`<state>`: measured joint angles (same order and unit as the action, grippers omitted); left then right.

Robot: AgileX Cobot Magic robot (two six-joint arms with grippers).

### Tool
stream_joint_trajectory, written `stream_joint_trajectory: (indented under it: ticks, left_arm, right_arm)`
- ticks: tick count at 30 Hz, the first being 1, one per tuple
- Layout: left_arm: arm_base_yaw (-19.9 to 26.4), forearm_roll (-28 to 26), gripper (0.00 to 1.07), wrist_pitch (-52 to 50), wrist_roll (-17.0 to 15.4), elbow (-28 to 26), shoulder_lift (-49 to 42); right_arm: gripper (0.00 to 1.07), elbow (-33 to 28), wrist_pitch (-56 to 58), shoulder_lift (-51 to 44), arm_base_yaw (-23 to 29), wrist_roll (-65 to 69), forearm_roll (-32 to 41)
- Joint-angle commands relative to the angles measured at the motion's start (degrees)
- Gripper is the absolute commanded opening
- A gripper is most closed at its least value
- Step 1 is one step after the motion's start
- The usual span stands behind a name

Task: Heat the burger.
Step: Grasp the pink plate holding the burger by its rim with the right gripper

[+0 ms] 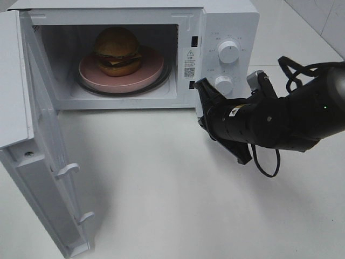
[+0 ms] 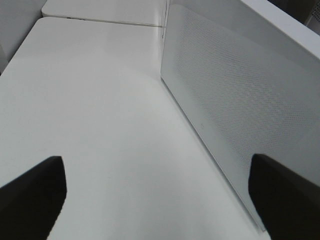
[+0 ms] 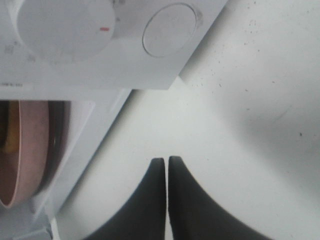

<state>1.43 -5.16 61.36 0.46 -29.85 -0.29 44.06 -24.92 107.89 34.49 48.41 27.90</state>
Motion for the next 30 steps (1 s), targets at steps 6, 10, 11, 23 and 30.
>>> stream_joint_trajectory:
  ticks: [6, 10, 11, 23, 30]
  left_arm:
    - [0.2, -0.3, 0.91, 0.1, -0.5, 0.2, -1.0]
    - [0.2, -0.3, 0.91, 0.1, -0.5, 0.2, -1.0]
    - [0.2, -0.3, 0.91, 0.1, -0.5, 0.2, -1.0]
    - [0.2, -0.3, 0.91, 0.1, -0.5, 0.2, -1.0]
    - [0.2, -0.3, 0.91, 0.1, -0.5, 0.2, -1.0]
  right_arm:
    - [0.02, 0.0, 9.9, -5.4, 0.3, -18.0, -0.9]
    - [0.04, 0.0, 17.1, -9.3, 0.3, -31.3, -1.1]
    - [0.04, 0.1, 20.0, -10.7, 0.3, -35.2, -2.1]
    - [0.05, 6.1, 40.5, -14.4, 0.3, -47.6, -10.1]
    - [0.07, 14.1, 54.7, -14.4, 0.3, -57.8, -21.4]
